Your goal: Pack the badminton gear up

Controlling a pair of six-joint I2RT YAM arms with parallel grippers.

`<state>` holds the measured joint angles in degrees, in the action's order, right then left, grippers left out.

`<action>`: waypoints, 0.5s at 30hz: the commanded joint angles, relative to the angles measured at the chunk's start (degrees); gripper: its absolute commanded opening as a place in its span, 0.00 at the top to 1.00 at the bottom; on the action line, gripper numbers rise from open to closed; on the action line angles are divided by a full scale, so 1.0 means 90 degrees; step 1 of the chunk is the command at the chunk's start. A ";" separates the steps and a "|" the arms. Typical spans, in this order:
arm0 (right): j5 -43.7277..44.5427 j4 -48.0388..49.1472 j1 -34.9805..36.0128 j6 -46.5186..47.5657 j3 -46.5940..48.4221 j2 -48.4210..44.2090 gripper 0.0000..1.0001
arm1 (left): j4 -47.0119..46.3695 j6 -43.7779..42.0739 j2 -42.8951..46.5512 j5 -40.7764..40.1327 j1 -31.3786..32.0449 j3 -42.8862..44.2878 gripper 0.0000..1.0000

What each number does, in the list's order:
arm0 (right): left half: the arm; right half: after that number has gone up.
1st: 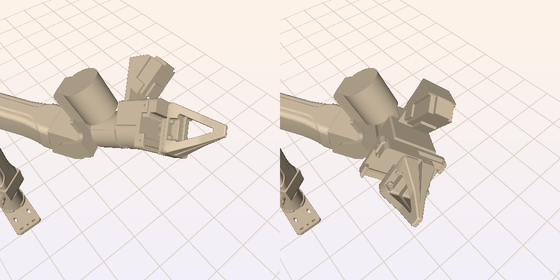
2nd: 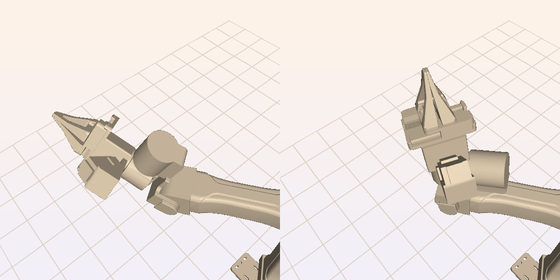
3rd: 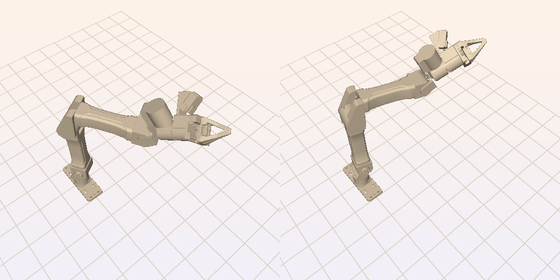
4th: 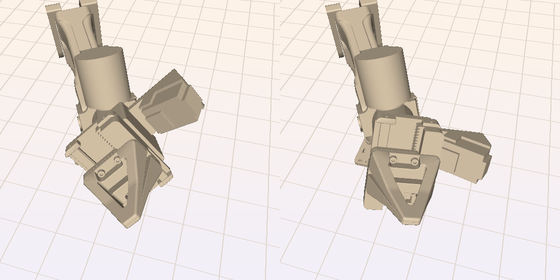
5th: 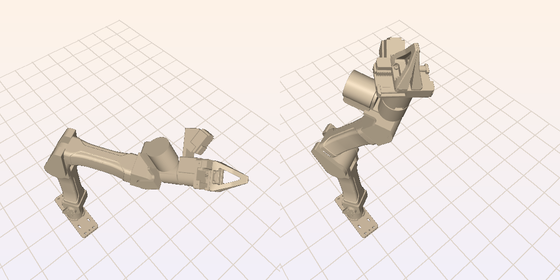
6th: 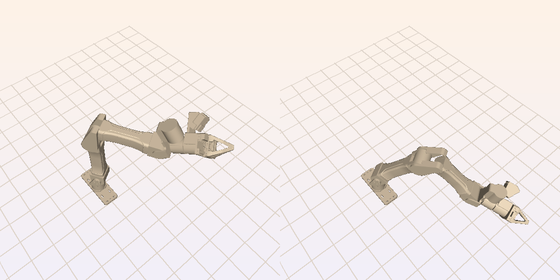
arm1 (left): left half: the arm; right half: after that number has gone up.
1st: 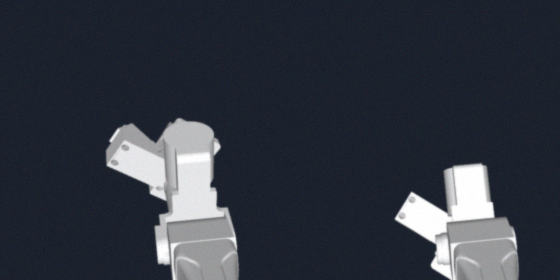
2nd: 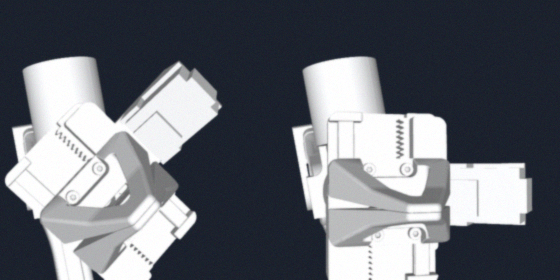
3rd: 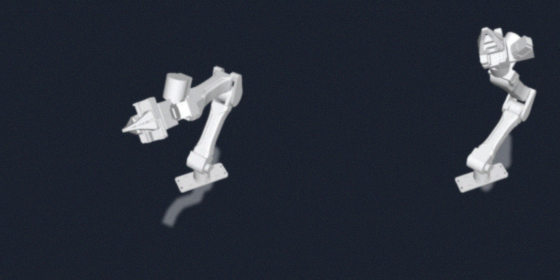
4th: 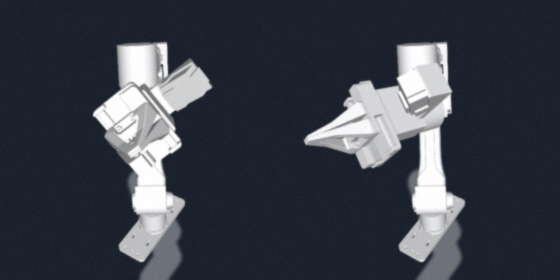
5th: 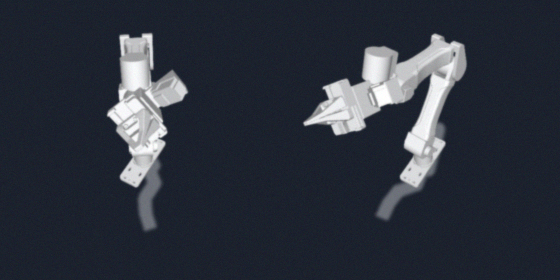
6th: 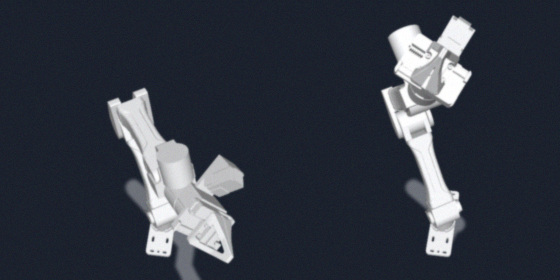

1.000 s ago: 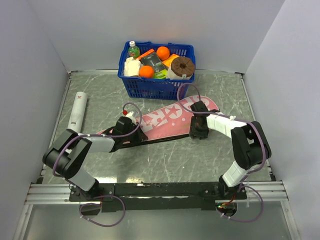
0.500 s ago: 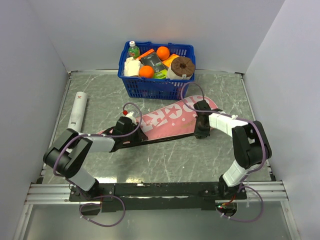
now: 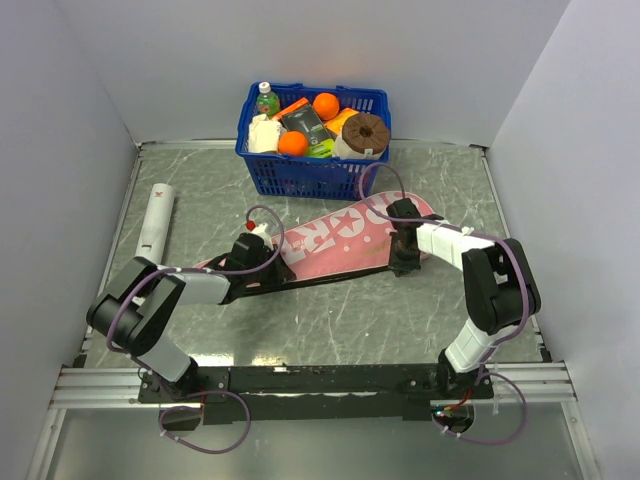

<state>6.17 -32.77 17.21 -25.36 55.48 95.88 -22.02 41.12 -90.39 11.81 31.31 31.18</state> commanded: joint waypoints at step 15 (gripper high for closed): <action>-0.0169 0.0195 0.0714 0.0084 -0.0042 -0.0232 0.73 | 0.0074 -0.0165 -0.0152 0.0006 0.0017 0.0081 0.92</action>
<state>6.04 -31.05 22.83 -23.73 55.42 95.81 -22.00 41.06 -90.72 11.90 31.31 31.48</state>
